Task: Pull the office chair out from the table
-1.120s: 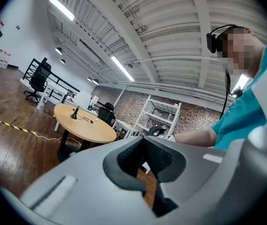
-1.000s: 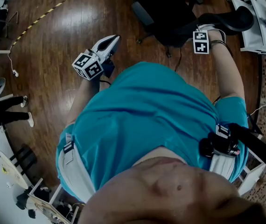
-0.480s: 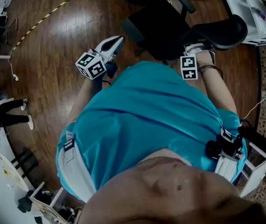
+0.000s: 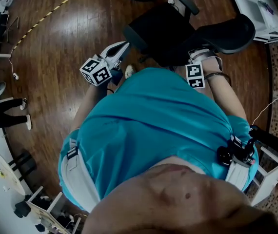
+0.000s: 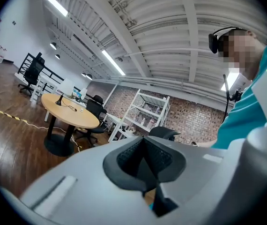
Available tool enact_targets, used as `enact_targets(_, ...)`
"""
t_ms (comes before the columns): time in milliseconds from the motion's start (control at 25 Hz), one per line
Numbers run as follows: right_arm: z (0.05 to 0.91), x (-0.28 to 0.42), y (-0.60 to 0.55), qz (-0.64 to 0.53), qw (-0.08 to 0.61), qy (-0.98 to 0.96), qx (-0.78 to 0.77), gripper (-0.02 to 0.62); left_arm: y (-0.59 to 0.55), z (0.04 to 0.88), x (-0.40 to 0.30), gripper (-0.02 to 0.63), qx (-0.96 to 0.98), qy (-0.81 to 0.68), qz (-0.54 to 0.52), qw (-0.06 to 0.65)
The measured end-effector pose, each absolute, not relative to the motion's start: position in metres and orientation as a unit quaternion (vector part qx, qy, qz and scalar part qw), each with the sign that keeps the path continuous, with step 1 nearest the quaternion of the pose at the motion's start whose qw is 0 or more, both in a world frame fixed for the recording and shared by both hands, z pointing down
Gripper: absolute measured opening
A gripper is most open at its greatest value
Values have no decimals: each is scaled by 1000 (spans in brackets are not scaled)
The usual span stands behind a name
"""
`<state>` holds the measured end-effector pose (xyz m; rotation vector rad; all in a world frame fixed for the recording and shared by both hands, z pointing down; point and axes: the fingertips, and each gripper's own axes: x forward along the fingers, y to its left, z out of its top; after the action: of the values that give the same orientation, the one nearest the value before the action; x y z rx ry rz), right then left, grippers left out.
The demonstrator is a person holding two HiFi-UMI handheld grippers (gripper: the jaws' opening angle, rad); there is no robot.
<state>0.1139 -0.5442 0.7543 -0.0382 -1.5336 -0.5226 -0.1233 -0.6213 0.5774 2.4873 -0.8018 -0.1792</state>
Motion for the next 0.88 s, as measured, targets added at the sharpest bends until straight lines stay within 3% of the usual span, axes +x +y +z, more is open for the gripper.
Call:
enact_targets(120,767,106,-555,-274,669,-691,24,85,-596,579,-136,2,914,-301,-70,262)
enact_targets(240,754,86,-536,-282,621,-729,61,135,-558,568,-159,2,916,-302,-80,251)
enact_targets(320,732,75,-513,-276,590,-752,101,190,-528,557,-181,2,917,-304,-86,244)
enact_targets(440,675,63,-494,-289,543,-758,217,196,-488,542,-215,2,922,-299,-94,228)
enact_targets(520,630,47,-486,-261,465,-791,301,195,-468,543,-237,2,923,-297,-91,226)
enact_targets(680,552,-25,-441,-97,186,-908,364,186,-425,561,-294,2,921,-306,-66,234)
enact_targets(880,522,-86,-343,40,-15,-950,310,184,-338,578,-326,2,917,-308,-67,244)
